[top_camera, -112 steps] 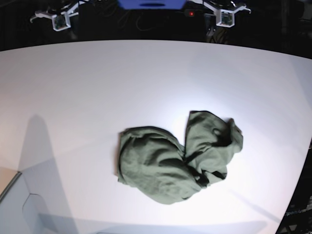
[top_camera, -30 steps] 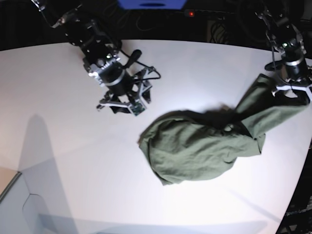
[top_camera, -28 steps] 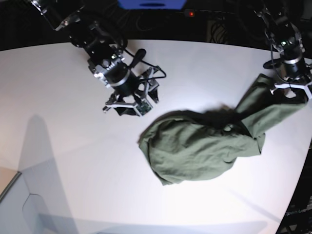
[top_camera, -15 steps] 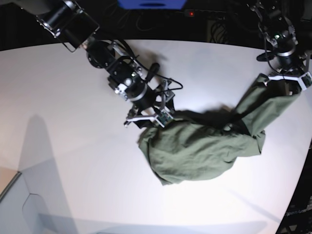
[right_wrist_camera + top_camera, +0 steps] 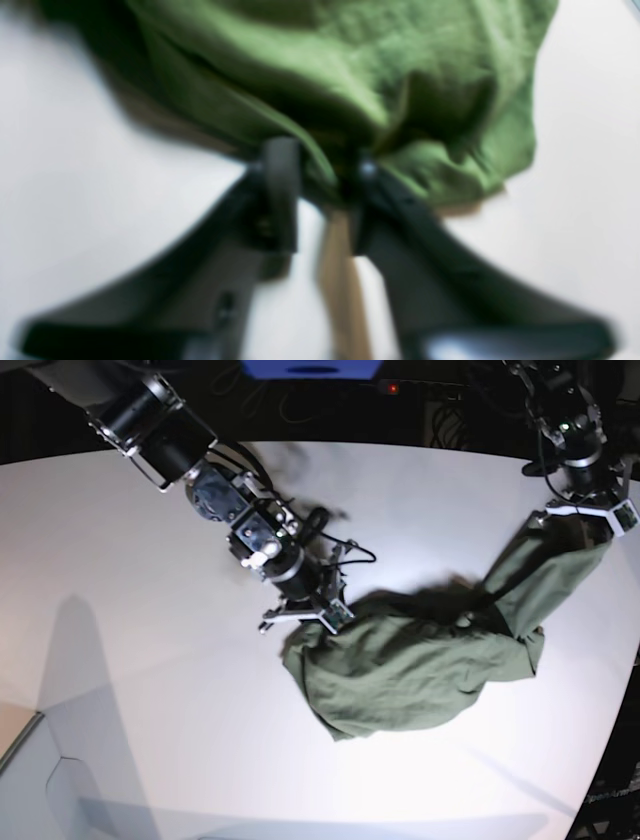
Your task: Layout the t-shirt on the table in an organized manner, then fold the t-shirt properly
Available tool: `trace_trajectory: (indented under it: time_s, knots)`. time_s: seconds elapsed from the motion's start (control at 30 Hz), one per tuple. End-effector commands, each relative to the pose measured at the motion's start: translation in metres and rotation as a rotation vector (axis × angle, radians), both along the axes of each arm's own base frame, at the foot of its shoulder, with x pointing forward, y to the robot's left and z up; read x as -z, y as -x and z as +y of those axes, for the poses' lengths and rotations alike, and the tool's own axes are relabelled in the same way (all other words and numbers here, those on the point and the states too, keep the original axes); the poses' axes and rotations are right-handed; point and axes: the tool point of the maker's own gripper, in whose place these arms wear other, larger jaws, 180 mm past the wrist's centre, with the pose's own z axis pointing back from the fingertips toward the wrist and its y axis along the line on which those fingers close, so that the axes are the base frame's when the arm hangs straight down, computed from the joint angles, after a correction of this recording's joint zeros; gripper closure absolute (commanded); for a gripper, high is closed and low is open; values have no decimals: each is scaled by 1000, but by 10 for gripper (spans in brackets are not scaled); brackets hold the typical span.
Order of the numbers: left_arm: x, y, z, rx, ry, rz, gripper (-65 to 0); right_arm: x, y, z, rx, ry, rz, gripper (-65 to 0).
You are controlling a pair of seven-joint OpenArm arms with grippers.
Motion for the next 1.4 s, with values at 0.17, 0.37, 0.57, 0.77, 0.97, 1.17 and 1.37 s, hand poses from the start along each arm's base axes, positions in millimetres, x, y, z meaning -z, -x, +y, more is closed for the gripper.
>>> trace_trajectory:
  time_s: [0.17,0.37,0.57,0.77,0.97,1.17,1.37]
  knots:
    - [-21,-15,12,-10,-48,-69,-4,-42,-16,-16,2,-19,-106,0]
    - [-84,-46,27,-3,-144,-221,-4,-157,-34,-47,69,-160,-361,0]
    - [-155,-86,35,-6,-204,-422,-3,-262,-62,-123,356,-284,-521,0]
    - [-217,-129,31,-2,-164,-589,-3,-358,-77,-172,497,-349,-677,0]
    - [-258,-187,-8,151,-131,-614,-3,-407,-94,-206,580,-352,-740,0]
    - [-277,-241,-26,228,-96,-619,-3,-435,-132,-262,686,-289,-751,0]
    - [-286,-238,-18,219,-113,-625,-3,-448,-140,-341,853,-277,-741,0]
